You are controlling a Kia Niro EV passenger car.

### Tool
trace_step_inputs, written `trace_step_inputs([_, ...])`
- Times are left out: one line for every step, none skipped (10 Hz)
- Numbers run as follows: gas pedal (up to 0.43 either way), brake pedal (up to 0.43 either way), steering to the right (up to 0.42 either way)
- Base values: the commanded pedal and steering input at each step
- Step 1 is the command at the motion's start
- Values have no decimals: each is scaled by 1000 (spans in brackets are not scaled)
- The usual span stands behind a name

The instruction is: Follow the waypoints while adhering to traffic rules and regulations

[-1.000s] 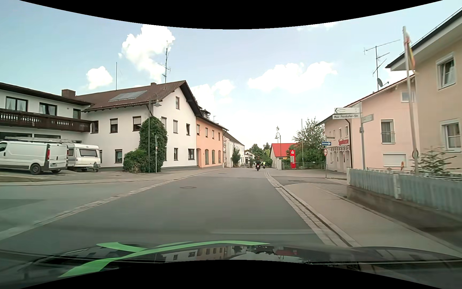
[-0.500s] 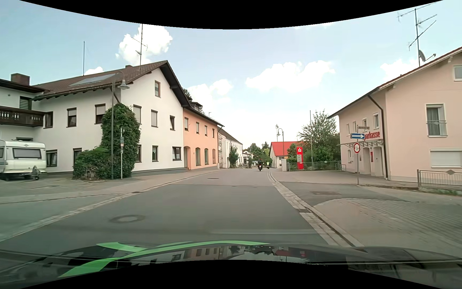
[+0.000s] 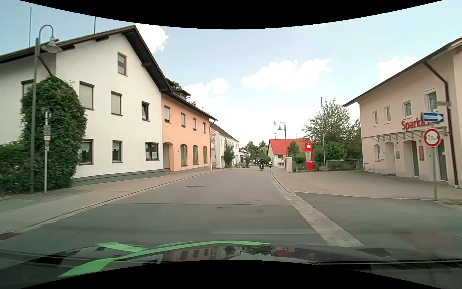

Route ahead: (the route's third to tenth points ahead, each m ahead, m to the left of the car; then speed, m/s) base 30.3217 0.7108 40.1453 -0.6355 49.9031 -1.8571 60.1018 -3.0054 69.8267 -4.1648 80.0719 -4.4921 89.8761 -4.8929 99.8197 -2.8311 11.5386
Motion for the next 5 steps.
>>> trace_step_inputs([87,0,9])
trace_step_inputs([87,0,9])
trace_step_inputs([87,0,9])
trace_step_inputs([87,0,10])
trace_step_inputs([87,0,11])
